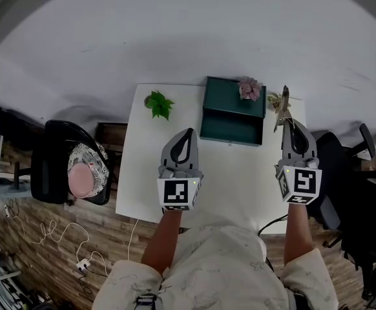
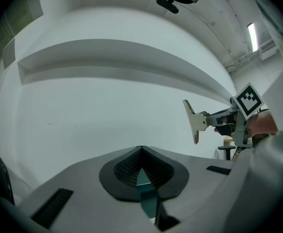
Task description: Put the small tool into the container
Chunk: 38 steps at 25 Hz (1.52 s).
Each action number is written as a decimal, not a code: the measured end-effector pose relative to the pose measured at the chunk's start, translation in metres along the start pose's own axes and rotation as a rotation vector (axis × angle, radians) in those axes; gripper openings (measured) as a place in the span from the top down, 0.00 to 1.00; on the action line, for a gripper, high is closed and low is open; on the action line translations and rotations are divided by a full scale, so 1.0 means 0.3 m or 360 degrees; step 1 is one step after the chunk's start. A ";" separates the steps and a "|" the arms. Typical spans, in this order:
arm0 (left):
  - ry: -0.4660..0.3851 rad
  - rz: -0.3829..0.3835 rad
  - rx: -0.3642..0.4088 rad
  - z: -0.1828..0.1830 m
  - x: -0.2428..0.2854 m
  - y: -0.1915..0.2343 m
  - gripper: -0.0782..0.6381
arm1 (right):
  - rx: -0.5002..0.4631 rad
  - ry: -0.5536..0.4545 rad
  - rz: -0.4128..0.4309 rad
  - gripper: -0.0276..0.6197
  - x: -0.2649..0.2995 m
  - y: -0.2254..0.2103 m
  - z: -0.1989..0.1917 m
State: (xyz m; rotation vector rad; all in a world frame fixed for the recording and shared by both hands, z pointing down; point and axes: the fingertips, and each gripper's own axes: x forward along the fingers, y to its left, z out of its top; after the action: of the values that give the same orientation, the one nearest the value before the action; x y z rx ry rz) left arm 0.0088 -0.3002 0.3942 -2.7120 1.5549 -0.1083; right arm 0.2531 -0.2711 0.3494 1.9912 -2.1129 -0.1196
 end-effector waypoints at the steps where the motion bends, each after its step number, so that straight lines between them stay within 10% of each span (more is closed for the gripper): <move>1: 0.0005 0.0001 -0.0003 -0.004 0.001 0.000 0.88 | -0.0017 0.0005 0.0008 0.94 0.005 0.006 -0.002; 38: 0.0074 0.0111 -0.0012 -0.083 -0.060 0.080 0.88 | -0.0444 0.0151 0.0322 0.94 0.156 0.290 -0.071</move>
State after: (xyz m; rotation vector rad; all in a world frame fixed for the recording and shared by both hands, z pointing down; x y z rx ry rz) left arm -0.0225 -0.2962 0.4171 -2.6760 1.6630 -0.1660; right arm 0.1711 -0.3092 0.3945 1.5875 -2.0921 -0.2628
